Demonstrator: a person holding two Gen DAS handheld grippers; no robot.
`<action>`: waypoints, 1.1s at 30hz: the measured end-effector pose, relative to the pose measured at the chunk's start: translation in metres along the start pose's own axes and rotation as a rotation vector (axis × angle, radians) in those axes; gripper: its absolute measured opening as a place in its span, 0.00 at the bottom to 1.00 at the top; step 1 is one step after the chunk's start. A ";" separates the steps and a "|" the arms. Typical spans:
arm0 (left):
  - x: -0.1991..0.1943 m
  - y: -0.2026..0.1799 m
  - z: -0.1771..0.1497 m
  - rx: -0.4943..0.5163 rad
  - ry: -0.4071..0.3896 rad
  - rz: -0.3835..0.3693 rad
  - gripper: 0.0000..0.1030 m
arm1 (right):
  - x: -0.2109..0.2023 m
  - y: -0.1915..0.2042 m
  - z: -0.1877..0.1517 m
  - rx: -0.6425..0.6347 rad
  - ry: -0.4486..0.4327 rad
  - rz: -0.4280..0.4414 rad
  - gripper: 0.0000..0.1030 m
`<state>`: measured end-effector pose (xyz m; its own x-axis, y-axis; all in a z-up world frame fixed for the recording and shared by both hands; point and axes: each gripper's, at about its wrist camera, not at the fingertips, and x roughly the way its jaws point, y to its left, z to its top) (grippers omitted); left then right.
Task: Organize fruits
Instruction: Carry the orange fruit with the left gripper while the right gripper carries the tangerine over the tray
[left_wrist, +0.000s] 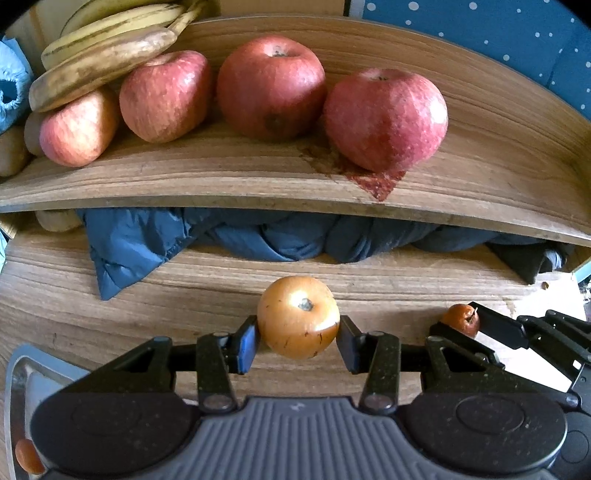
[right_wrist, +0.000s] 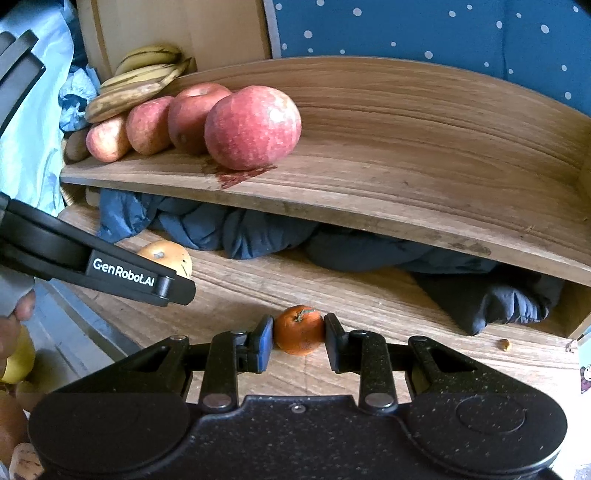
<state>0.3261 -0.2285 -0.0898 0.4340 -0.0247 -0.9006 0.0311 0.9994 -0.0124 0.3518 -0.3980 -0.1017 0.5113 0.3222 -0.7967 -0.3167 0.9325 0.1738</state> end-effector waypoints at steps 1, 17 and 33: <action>-0.001 0.000 -0.001 0.002 0.000 -0.002 0.47 | -0.001 0.000 -0.001 -0.001 0.000 0.001 0.30; 0.006 -0.003 0.002 0.019 -0.023 0.049 0.58 | -0.009 0.000 -0.008 0.013 0.010 -0.007 0.30; -0.004 0.007 -0.003 0.030 -0.031 0.022 0.48 | -0.009 0.003 -0.007 0.002 0.021 0.008 0.30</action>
<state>0.3216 -0.2212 -0.0878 0.4624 -0.0041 -0.8866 0.0477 0.9987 0.0203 0.3409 -0.3991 -0.0982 0.4916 0.3261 -0.8075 -0.3188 0.9302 0.1816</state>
